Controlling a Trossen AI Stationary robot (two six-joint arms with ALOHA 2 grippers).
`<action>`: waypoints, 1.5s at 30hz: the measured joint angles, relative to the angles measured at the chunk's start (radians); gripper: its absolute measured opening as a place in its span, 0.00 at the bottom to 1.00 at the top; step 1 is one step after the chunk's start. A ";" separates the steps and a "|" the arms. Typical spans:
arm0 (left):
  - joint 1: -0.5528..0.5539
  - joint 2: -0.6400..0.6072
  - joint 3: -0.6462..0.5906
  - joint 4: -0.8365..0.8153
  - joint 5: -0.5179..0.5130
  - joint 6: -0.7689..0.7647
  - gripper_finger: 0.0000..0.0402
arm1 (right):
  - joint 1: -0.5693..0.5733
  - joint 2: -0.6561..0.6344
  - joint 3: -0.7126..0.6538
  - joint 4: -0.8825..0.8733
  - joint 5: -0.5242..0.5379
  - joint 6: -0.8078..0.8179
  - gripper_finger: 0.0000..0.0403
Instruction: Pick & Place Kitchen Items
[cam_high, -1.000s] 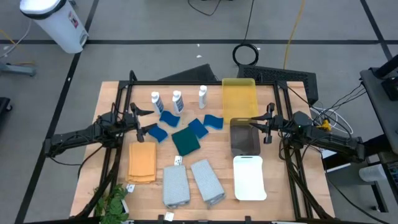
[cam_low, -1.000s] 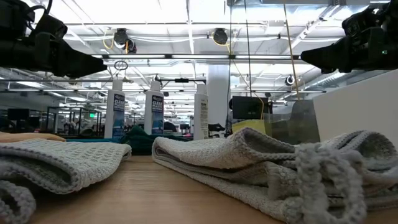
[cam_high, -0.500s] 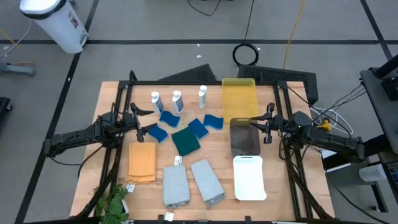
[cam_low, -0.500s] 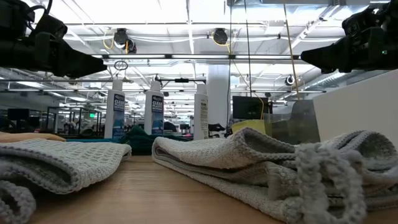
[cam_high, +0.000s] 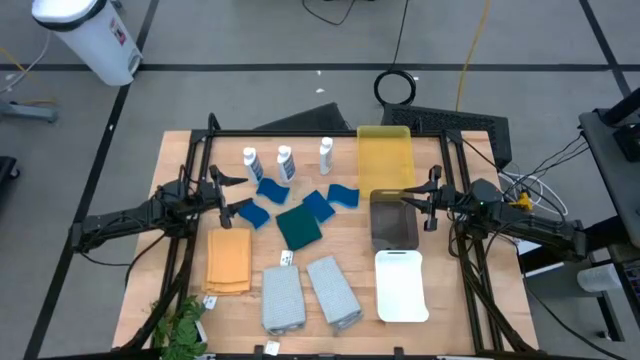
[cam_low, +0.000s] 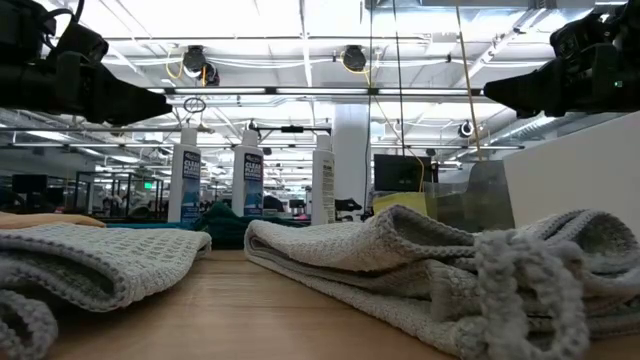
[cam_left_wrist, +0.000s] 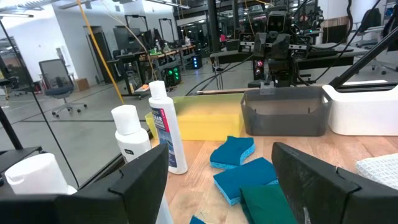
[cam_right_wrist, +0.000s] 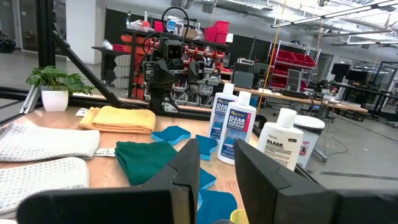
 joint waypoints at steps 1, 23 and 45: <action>0.000 0.000 0.000 0.000 0.000 0.000 0.71 | 0.000 0.000 0.000 0.000 0.000 0.000 0.19; 0.000 0.000 0.000 0.023 0.000 0.013 0.71 | 0.000 0.000 0.000 0.000 0.000 0.000 0.19; 0.000 0.013 0.099 -0.163 -0.096 -0.725 0.71 | 0.000 0.000 0.000 0.000 0.000 0.000 0.19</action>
